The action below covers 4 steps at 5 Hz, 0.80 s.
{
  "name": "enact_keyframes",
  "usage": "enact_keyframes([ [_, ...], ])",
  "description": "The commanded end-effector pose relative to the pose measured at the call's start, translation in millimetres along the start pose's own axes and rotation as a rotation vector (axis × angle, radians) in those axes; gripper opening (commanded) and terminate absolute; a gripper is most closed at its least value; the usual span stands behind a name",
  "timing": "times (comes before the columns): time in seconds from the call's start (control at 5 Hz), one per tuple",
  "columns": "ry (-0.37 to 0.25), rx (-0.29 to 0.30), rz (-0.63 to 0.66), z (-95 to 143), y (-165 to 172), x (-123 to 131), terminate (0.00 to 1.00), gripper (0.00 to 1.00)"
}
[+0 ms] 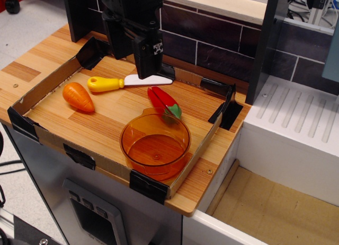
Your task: Put knife in pot
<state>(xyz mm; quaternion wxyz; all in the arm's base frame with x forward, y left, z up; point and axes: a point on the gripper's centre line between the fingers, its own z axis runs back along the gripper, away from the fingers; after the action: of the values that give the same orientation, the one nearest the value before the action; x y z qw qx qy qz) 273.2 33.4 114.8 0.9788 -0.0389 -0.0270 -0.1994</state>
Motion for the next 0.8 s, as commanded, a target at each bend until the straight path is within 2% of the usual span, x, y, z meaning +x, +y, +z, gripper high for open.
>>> enact_keyframes([
  [0.0, 0.000, 0.000, 0.000, 0.0, 0.0, 0.0, 0.00, 1.00],
  [0.2, 0.024, -0.045, -0.139, 2.1, 9.9, 2.1, 0.00, 1.00],
  [0.4, 0.029, -0.016, -0.211, 0.8, 25.0, 4.3, 0.00, 1.00],
  [0.6, -0.020, 0.023, -0.299, -0.7, 44.4, 6.3, 0.00, 1.00],
])
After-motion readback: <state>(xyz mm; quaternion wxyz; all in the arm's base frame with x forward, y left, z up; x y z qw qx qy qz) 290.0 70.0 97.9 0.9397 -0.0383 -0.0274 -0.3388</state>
